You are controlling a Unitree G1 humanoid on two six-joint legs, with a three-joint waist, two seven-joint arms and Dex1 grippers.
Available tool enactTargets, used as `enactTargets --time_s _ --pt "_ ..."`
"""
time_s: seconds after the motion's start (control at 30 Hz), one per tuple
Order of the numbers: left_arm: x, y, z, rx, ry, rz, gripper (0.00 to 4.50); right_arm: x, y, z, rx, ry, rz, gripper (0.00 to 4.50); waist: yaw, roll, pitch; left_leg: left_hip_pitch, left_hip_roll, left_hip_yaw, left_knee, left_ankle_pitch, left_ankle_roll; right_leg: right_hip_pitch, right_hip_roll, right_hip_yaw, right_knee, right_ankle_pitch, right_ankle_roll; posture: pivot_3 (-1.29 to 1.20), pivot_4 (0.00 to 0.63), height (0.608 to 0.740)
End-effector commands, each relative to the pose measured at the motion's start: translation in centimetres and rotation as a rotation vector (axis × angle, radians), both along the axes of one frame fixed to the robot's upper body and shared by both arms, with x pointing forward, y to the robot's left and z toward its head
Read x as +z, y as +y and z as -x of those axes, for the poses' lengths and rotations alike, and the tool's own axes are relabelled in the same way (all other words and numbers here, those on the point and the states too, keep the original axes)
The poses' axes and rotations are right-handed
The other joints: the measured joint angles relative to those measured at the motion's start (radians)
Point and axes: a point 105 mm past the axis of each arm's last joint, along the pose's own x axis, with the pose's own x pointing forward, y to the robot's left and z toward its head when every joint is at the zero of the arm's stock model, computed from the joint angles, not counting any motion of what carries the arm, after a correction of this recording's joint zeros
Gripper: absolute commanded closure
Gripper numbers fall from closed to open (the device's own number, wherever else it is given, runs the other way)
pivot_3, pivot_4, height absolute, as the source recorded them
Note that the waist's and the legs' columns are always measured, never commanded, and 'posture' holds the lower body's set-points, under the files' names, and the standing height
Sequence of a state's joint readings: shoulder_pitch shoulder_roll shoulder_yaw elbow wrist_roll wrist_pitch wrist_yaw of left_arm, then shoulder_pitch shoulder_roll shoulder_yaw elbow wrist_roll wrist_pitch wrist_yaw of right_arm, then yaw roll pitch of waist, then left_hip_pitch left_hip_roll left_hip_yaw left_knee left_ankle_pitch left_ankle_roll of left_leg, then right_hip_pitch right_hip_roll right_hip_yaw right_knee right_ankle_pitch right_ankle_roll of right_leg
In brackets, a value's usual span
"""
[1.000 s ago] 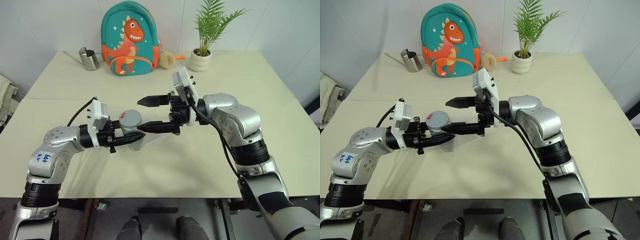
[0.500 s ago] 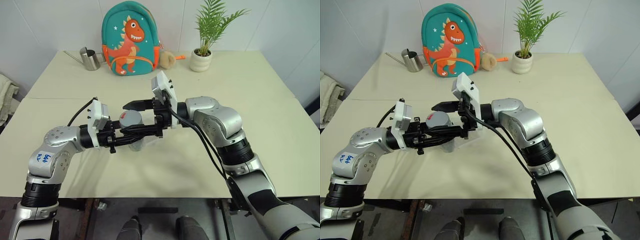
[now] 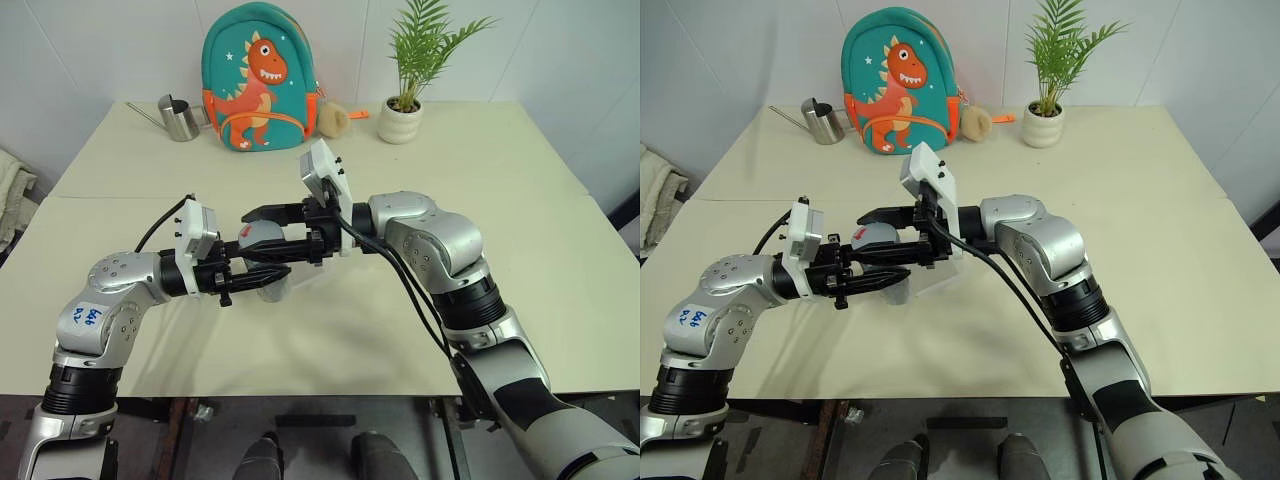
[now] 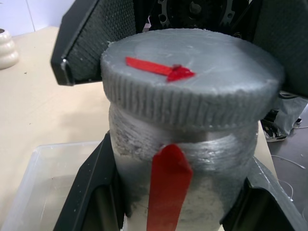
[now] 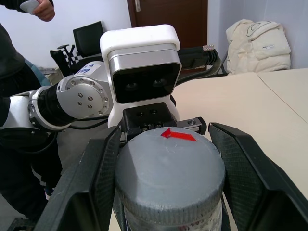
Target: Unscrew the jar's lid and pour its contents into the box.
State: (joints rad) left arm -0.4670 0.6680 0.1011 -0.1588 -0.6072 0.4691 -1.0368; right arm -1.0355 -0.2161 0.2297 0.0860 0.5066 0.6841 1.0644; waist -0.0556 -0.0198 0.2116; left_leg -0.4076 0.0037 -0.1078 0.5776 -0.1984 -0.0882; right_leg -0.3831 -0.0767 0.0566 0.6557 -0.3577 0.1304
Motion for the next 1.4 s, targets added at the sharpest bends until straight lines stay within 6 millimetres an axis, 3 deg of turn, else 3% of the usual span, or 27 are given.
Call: enactTargets --time_s 0.03,0.2,0.37,0.5,0.6,0.8,0.97,1.07,1.17,1.27,1.4 --pt "1.0 -0.2 0.6 -0.017 -0.041 0.007 2.57 2.5 -0.4 0.6 0.026 0.014 -0.126 1.94 0.000 0.000 0.000 0.000 0.000 0.000 0.000 0.000 0.000 0.000 0.000 0.000 0.000 0.000 0.000 0.00 0.150 0.740" --pt "0.8 -0.1 0.8 -0.013 -0.036 0.006 2.57 6.4 -3.2 0.1 0.063 0.264 -0.403 1.94 0.002 0.000 0.000 0.000 0.000 0.000 0.000 0.000 0.000 0.000 0.000 0.000 0.000 0.000 0.000 0.00 0.150 0.740" --pt "0.7 0.1 1.0 -0.005 -0.031 0.004 2.57 5.4 -6.5 -2.7 -0.135 0.251 -0.415 1.94 0.003 0.000 0.000 0.000 0.000 0.000 0.000 0.000 0.000 0.000 0.000 0.000 0.000 0.000 0.000 0.00 0.150 0.740" --pt "0.8 0.6 1.0 0.009 -0.029 0.008 2.57 2.1 -9.8 -5.8 -0.389 0.159 -0.322 1.94 0.003 0.000 0.000 0.000 0.000 0.001 0.000 0.000 0.001 0.000 0.000 0.000 -0.001 0.000 0.000 0.00 0.150 0.740" --pt "1.2 1.2 0.8 0.025 -0.028 0.013 2.57 -2.1 -13.2 -8.6 -0.609 0.057 -0.232 1.94 0.000 -0.001 0.000 0.000 0.000 0.003 0.000 -0.001 0.001 0.000 0.000 0.002 -0.001 0.000 0.000 0.00 0.150 0.740" --pt "1.6 1.9 0.4 0.050 -0.036 0.020 2.57 -9.3 -18.0 -10.8 -0.831 0.039 -0.108 1.94 -0.001 -0.001 0.001 0.000 0.000 0.006 0.000 -0.001 0.001 -0.001 0.000 0.004 -0.001 0.000 0.000 0.00 0.150 0.740" --pt "1.7 1.8 0.2 0.051 -0.036 0.022 2.57 -10.2 -19.2 -11.4 -0.885 0.076 -0.167 1.94 -0.003 -0.001 0.001 0.000 0.000 0.006 0.000 -0.001 0.001 -0.001 0.000 0.004 0.000 0.000 0.000 0.00 0.150 0.740" --pt "1.7 1.9 0.1 0.054 -0.032 0.021 2.57 -11.0 -19.6 -11.5 -0.893 0.066 -0.120 0.92 -0.003 -0.001 0.001 0.001 0.000 0.006 0.001 0.000 0.001 -0.001 0.000 0.004 0.000 0.000 0.000 0.00 0.150 0.740" --pt "2.0 2.1 -0.5 0.071 -0.038 0.029 2.57 -9.6 -19.4 -11.2 -0.856 0.025 -0.154 0.01 -0.001 -0.001 0.001 0.001 0.000 0.006 0.001 0.000 0.001 -0.001 0.000 0.004 0.000 0.000 0.000 0.00 0.150 0.740" --pt "2.2 2.2 -1.1 0.087 -0.048 0.022 2.57 -8.0 -18.9 -10.3 -0.773 -0.012 -0.163 0.01 0.000 -0.001 0.001 0.001 0.000 0.006 0.001 0.000 0.001 0.000 0.000 0.004 0.000 0.000 0.001 0.00 0.150 0.740" --pt "2.2 2.9 -3.1 0.177 -0.054 -0.040 2.57 -6.4 -17.6 -7.3 -0.569 -0.064 -0.073 0.01 0.003 -0.001 0.001 0.001 0.000 0.006 0.002 0.000 0.000 0.000 0.000 0.004 0.000 0.000 0.001 0.00 0.150 0.740"
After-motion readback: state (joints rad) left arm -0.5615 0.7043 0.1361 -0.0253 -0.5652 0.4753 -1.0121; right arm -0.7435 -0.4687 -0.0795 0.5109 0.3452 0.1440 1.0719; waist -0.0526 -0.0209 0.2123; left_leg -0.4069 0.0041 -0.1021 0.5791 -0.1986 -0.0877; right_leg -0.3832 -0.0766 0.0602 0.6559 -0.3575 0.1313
